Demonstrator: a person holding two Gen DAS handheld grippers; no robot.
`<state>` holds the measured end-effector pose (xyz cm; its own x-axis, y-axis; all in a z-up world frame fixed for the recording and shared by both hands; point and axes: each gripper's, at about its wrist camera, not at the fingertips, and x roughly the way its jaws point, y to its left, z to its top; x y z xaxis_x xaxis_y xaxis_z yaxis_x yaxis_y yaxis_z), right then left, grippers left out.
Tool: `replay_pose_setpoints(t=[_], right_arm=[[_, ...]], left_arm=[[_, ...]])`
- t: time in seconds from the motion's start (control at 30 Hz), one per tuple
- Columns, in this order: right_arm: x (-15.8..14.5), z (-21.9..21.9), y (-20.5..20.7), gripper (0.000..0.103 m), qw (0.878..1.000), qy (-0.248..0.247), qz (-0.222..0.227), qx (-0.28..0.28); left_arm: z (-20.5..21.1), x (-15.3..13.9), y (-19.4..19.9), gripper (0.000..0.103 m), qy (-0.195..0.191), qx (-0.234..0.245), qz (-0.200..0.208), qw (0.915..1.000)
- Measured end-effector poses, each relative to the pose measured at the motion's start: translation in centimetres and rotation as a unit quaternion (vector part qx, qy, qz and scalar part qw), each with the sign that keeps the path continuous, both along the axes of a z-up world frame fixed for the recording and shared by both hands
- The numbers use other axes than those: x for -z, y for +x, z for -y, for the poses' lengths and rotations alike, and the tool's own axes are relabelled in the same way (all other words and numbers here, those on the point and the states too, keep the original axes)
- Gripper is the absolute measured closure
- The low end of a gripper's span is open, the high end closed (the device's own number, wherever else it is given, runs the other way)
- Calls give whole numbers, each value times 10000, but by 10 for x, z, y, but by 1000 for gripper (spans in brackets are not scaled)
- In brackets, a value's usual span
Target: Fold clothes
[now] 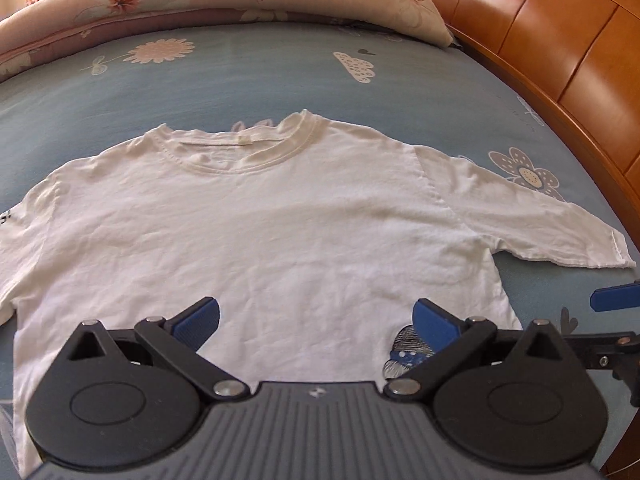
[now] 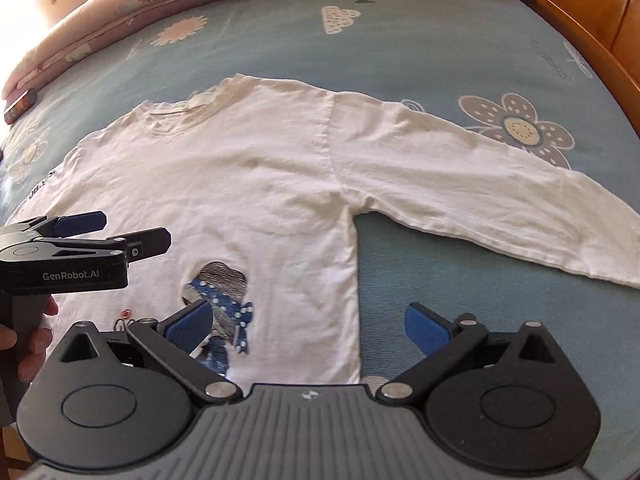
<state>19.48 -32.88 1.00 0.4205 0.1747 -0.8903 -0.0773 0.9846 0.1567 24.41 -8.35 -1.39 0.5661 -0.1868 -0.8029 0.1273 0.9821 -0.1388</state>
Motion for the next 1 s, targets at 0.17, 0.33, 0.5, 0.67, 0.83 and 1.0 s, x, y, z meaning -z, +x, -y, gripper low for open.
replay_pose_setpoints(t=[0.17,0.33,0.5,0.67,0.83,1.0], right_arm=[[-48,-84,15,0,9979,-25,74,-644],[-91,-170,40,0,9947,50,151,-1013],[-119,-245,54,0,9892,263,84,-1437],[-128,-298,56,0,9826,92,-75,-1855],[-129,-328,58,0,9795,-230,-178,-1995],[-123,-347,60,0,9754,-491,-310,-2127]], left_arm=[[-94,-32,-17,1,-104,-847,-2,9964],[-204,-33,-24,22,-406,-2024,-358,9778],[-313,-4,-48,55,-1161,-3251,-754,9355],[-405,36,-94,58,-2403,-4395,-750,8623],[-460,72,-132,59,-3045,-4972,-689,8096],[-488,87,-165,61,-3500,-5458,-188,7611]])
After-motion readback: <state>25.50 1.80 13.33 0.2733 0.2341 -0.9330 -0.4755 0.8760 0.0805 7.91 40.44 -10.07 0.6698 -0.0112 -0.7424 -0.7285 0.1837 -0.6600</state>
